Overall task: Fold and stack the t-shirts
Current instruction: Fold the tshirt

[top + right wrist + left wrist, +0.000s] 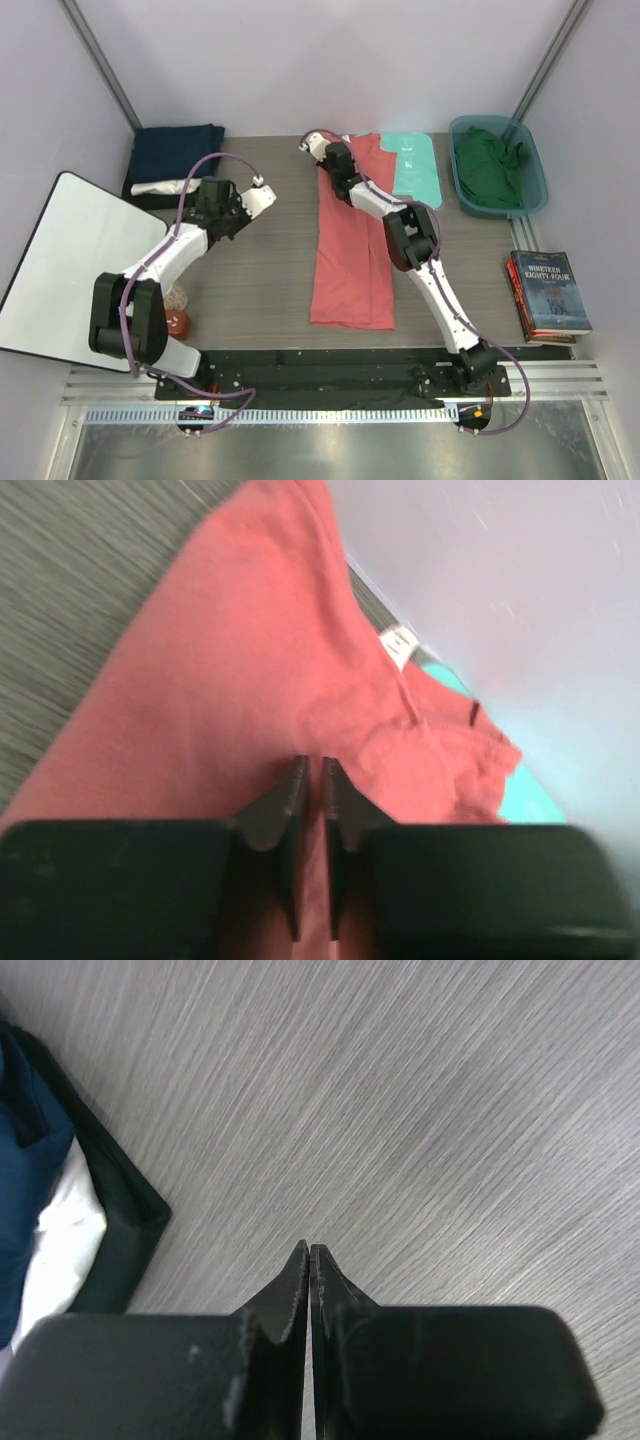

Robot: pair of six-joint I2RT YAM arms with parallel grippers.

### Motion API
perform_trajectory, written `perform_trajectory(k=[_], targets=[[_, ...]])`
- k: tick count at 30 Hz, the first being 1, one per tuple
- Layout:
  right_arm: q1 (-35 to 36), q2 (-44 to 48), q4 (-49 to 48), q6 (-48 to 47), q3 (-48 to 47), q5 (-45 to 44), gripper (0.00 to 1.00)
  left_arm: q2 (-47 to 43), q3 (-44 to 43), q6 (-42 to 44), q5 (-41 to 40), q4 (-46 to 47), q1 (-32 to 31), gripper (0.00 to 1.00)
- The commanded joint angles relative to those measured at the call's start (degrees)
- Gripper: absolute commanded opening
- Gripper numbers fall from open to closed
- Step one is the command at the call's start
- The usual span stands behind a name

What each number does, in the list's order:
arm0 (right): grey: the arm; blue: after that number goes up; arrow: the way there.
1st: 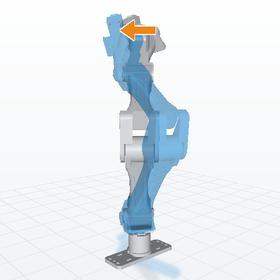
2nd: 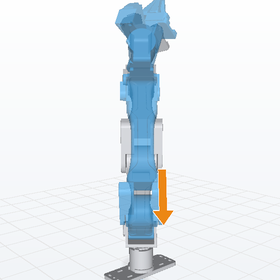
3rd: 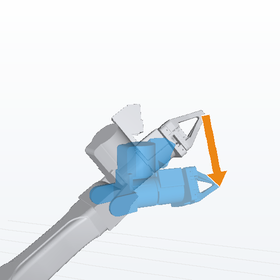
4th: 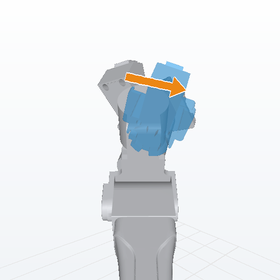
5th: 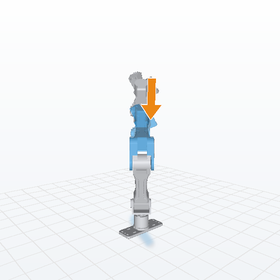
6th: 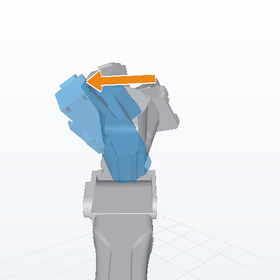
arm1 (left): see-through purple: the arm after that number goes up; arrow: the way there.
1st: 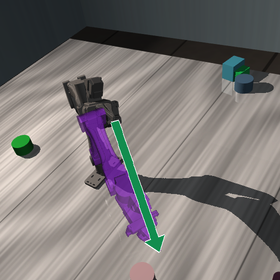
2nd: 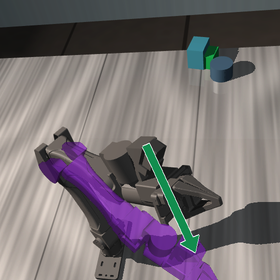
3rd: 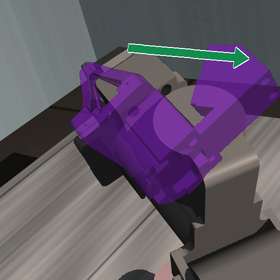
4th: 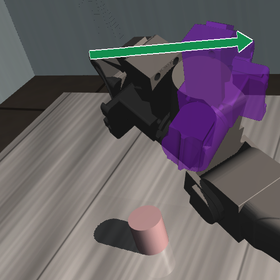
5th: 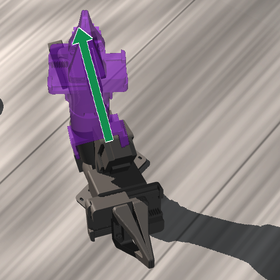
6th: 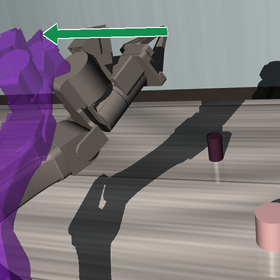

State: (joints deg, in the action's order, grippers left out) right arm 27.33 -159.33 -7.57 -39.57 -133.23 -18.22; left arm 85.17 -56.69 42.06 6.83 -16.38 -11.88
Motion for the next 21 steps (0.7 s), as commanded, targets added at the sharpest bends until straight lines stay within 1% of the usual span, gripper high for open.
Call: perform_trajectory(k=[1, 2, 3, 4, 5, 6, 7, 8, 9, 10, 12, 13, 14, 15, 16, 17, 18, 20, 21], targets=[[-0.3, 16.3, -4.9, 2.4, 5.0, -7.5, 0.38, -5.0, 2.0, 3.0, 4.2, 5.4, -1.2, 0.05], [-0.2, 19.3, -1.2, 2.1, 7.4, -5.9, 0.47, -6.3, 3.1, 4.7, 6.2, 5.6, -1.3, 0.14], [0.0, 26.5, 0.1, 1.3, 10.7, -2.4, 0.56, -8.9, 3.6, 6.8, 11.1, 5.6, -1.5, 0.33], [0.3, 29.9, 1.1, -0.6, 18.6, -0.7, 0.71, -10.2, 4.2, 10.7, 13.4, 5.5, -1.9, 0.37], [0.5, 34.1, 4.3, -2.8, 23.0, 1.7, 0.77, -11.3, 5.6, 13.4, 15.6, 5.4, -2.3, 0.41], [0.7, 37.6, 5.8, -4.5, 27.5, 4.2, 0.82, -13.5, 6.2, 16.2, 18.0, 5.0, -2.7, 0.58], [1.0, 45.1, 7.0, -8.6, 36.9, 5.7, 0.90, -14.3, 7.4, 22.0, 21.1, 3.4, -3.9, 0.71], [1.1, 48.6, 10.4, -10.7, 41.9, 7.1, 0.91, -15.2, 8.2, 24.4, 22.7, 2.9, -4.6, 0.83], [1.0, 52.1, 11.5, -12.5, 51.7, 8.1, 0.92, -16.6, 8.9, 26.8, 24.2, 1.5, -5.3, 0.98], [1.1, 59.5, 12.8, -14.7, 56.5, 10.9, 0.94, -17.4, 10.5, 32.8, 27.3, 0.7, -6.3, 1.00], [1.1, 67.3, 15.9, -19.8, 65.9, 13.5, 0.94, -18.9, 13.1, 38.8, 30.2, -0.4, -7.3, 1.00], [1.3, 74.4, 18.9, -21.6, 74.4, 16.5, 0.94, -20.5, 16.2, 41.8, 32.7, -0.4, -8.4, 1.00], [2.4, 78.4, 20.2, -24.6, 78.3, 17.4, 0.94, -21.0, 17.9, 48.7, 34.0, -0.4, -8.9, 1.00], [3.2, 81.9, 21.4, -26.2, 85.2, 17.5, 0.94, -21.7, 19.6, 52.3, 35.6, -0.5, -9.3, 1.00], [4.0, 84.9, 23.1, -27.8, 88.5, 19.7, 0.93, -22.3, 22.9, 56.0, 36.9, -0.5, -9.9, 1.00], [5.7, 91.4, 23.4, -30.6, 91.5, 20.1, 0.92, -22.5, 24.5, 63.2, 40.2, -0.5, -10.1, 1.00], [6.7, 93.8, 23.3, -31.6, 96.7, 20.2, 0.91, -22.4, 25.6, 65.8, 41.7, -0.6, -10.4, 1.00], [7.8, 100.1, 23.7, -33.5, 100.8, 20.2, 0.90, -21.0, 27.9, 69.5, 46.3, -0.4, -11.1, 1.00], [8.9, 101.7, 23.7, -34.1, 103.5, 20.0, 0.90, -20.5, 28.2, 72.1, 47.2, -0.6, -11.6, 1.00]])
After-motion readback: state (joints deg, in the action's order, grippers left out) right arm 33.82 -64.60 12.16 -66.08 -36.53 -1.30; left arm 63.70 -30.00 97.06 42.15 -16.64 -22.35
